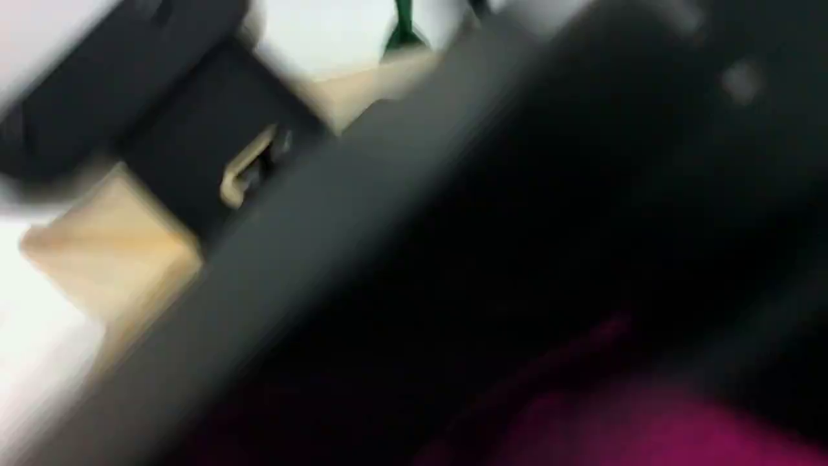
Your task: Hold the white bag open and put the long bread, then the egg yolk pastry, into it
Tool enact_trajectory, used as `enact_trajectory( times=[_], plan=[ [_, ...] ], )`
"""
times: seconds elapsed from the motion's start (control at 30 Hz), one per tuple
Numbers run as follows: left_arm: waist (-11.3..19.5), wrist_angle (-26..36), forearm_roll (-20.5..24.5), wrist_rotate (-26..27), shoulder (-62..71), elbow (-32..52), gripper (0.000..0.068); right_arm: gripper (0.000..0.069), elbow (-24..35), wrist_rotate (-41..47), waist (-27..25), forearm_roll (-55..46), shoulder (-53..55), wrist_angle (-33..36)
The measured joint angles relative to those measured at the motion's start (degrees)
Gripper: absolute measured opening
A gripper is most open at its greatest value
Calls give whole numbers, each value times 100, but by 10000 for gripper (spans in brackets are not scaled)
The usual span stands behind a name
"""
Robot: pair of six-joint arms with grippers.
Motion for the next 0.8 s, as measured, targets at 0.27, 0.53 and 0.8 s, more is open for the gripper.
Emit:
enact_trajectory(
  times=[0.27,0.53,0.8],
  plan=[
    [0,0,-18,0,0,0,85,444,-18,9,-3,16,-392,354],
    [0,-5,-41,0,0,0,85,444,-53,3,-236,-87,3,1786],
    [0,2,-45,0,0,0,85,444,-53,-5,-905,-624,678,2688]
  ],
)
